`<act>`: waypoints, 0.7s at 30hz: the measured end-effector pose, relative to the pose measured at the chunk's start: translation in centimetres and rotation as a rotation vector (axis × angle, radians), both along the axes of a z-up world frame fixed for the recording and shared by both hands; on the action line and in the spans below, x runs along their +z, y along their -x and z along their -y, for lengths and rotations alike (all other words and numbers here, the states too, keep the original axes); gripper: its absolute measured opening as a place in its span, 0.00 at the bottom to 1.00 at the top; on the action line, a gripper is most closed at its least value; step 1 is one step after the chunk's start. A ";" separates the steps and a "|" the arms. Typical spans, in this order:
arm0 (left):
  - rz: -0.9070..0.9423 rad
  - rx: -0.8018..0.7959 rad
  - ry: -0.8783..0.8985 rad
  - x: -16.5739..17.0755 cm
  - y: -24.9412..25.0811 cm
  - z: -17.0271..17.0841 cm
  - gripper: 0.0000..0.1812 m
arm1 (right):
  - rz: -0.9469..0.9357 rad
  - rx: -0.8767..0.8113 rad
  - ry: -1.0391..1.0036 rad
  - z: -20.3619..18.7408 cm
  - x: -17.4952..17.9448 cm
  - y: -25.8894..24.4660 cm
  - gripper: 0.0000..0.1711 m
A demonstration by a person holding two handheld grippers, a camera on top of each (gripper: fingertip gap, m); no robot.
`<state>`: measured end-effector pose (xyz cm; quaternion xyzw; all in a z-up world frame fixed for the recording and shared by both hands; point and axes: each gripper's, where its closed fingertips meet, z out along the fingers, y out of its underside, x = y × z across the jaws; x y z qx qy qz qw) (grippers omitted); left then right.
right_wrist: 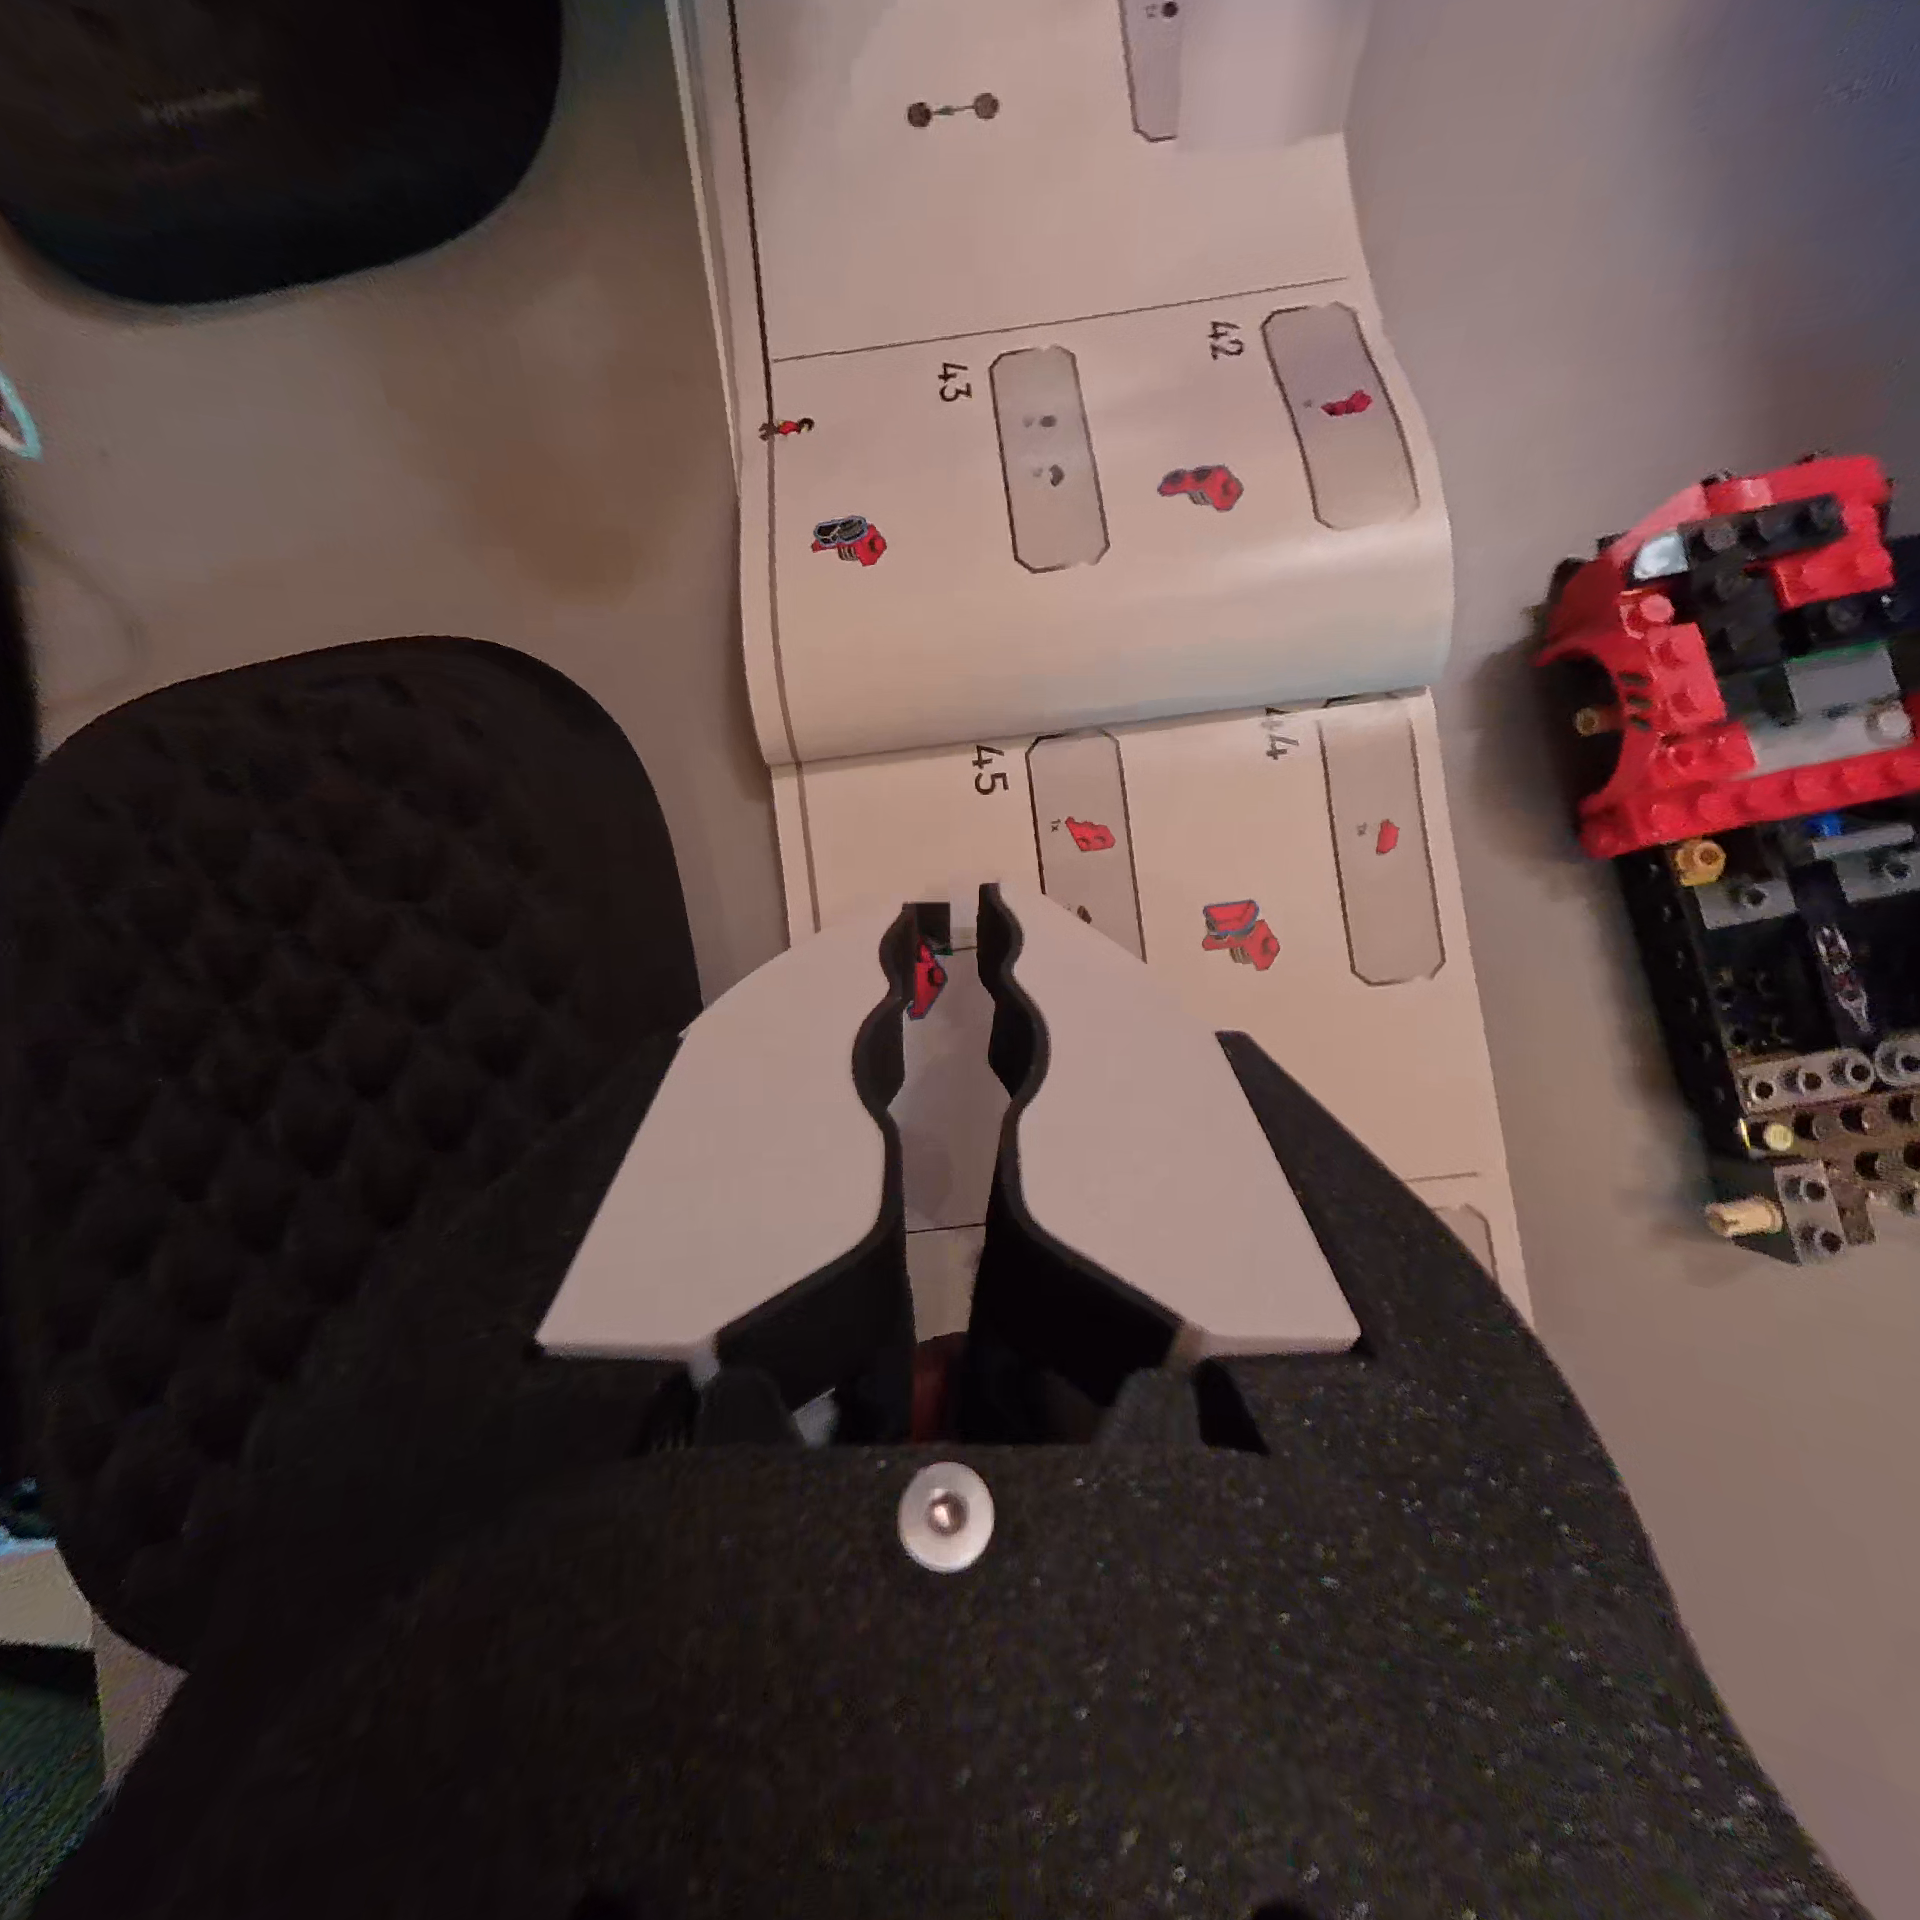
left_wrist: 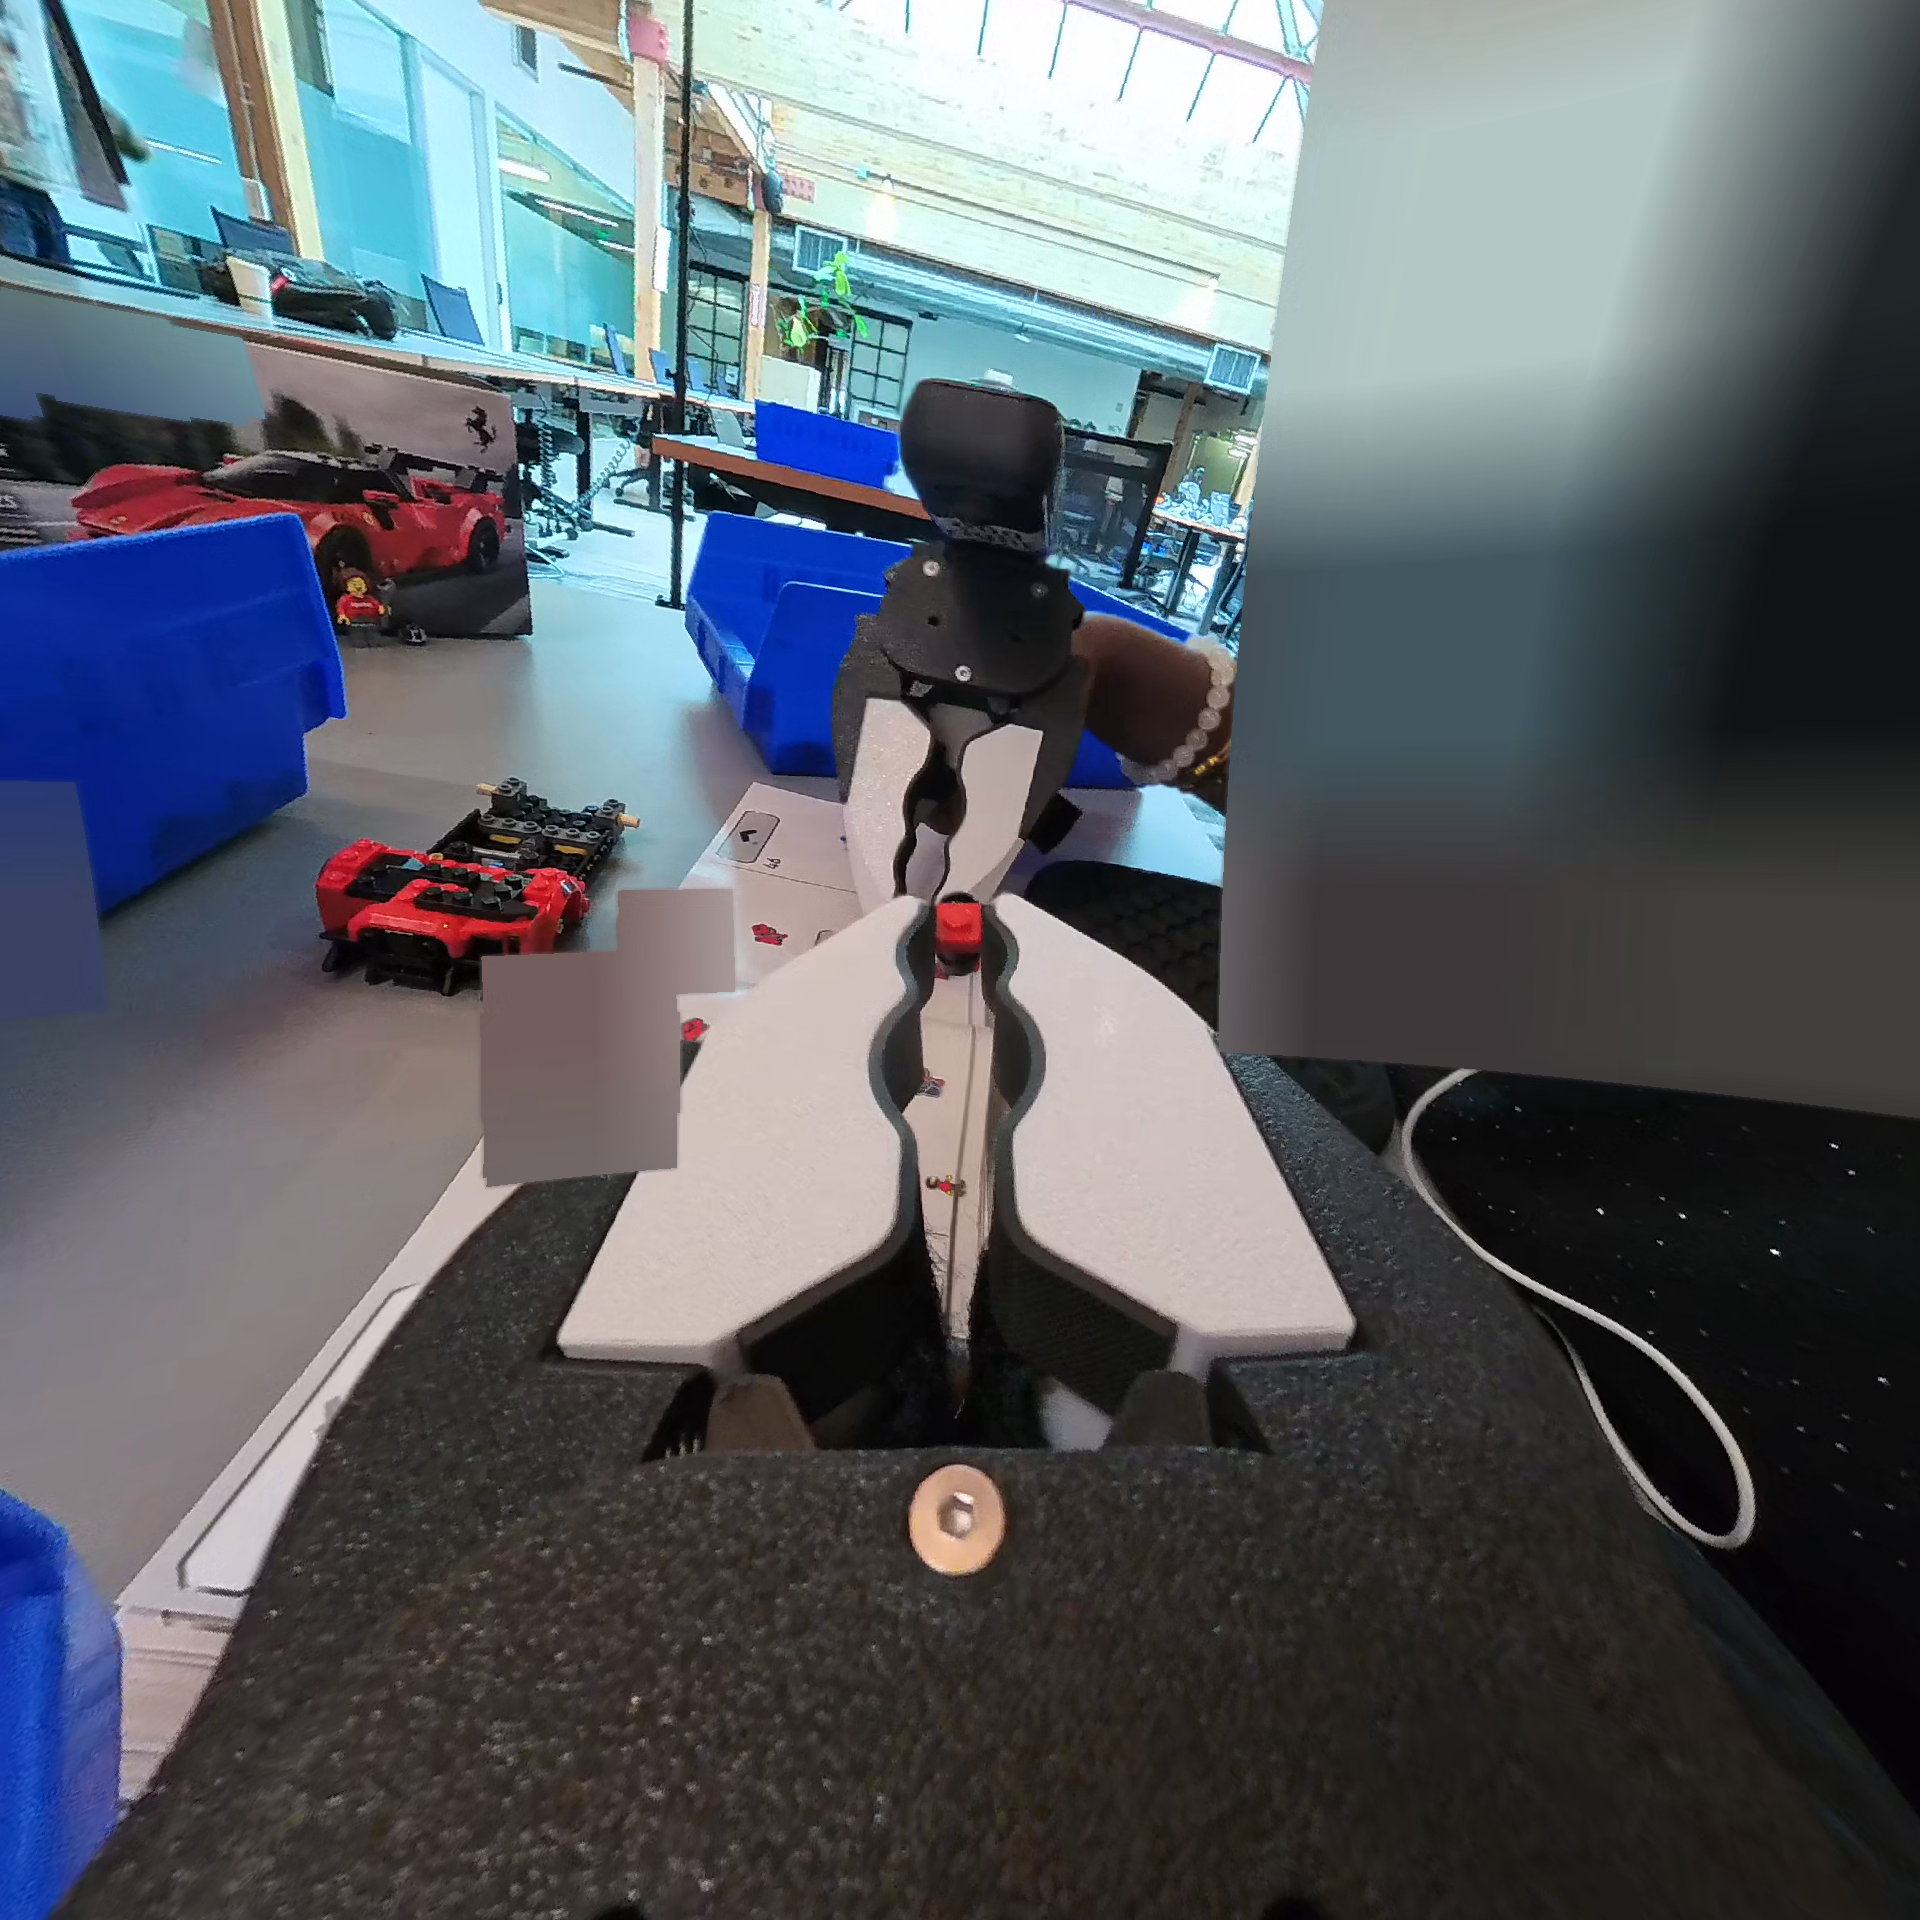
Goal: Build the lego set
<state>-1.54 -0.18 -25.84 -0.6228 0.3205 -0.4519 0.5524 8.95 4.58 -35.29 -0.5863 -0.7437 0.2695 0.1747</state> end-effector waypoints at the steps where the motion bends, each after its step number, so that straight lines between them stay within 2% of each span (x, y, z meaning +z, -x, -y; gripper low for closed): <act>1: -0.001 -0.004 0.002 0.0 0.0 0.0 0.04 | 0.021 0.016 0.001 0.1 -0.1 0.0 0.07; 7: -0.008 -0.018 0.003 -0.1 -0.2 0.2 0.04 | 0.097 0.057 0.004 0.3 -0.8 -0.2 0.06; 17: 0.061 -0.084 0.057 0.2 -0.2 0.7 0.04 | 0.078 0.117 -0.017 0.6 -0.8 -0.2 0.04; 21: 0.099 -0.128 0.100 0.4 -0.2 1.0 0.04 | 0.013 0.165 -0.048 1.0 0.3 0.3 0.04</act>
